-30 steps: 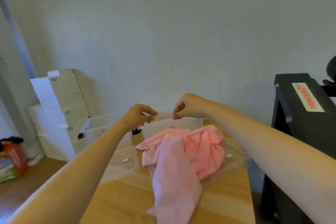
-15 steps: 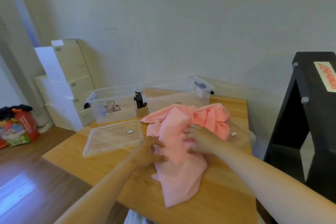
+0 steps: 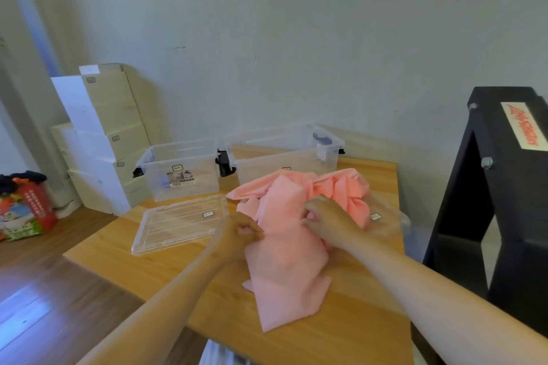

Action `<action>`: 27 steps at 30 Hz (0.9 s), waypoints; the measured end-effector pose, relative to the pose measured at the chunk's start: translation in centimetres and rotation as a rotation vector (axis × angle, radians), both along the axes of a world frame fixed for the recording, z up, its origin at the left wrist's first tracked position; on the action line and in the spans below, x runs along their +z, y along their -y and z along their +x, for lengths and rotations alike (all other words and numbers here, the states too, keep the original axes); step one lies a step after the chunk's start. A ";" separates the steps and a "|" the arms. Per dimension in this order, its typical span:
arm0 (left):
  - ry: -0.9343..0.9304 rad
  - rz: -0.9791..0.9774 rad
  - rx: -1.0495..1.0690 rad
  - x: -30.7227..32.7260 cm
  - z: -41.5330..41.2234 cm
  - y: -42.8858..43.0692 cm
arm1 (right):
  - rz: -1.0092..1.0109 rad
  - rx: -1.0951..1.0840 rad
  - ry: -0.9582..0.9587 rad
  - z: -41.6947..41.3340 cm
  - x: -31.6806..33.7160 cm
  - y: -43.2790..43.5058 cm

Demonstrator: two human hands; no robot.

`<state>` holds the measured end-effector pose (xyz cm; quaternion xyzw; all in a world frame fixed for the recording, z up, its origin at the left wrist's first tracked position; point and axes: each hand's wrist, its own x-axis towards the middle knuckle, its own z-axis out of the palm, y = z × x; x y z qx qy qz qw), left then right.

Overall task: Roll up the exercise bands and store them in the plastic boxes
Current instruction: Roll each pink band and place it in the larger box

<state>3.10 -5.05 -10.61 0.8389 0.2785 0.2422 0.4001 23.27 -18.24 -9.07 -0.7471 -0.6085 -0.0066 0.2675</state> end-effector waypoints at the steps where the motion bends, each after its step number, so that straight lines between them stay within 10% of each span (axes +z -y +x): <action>1: 0.033 0.043 0.004 1.3 0.2 -0.4 | 0.008 -0.004 -0.048 0.1 1.2 0.0; 18: 0.352 0.479 -0.018 30.0 2.1 -1.1 | 0.586 -0.022 -0.068 0.5 27.4 0.9; 27: 0.342 0.221 -0.171 33.3 0.0 0.9 | 0.661 0.174 -0.412 -0.2 30.8 4.0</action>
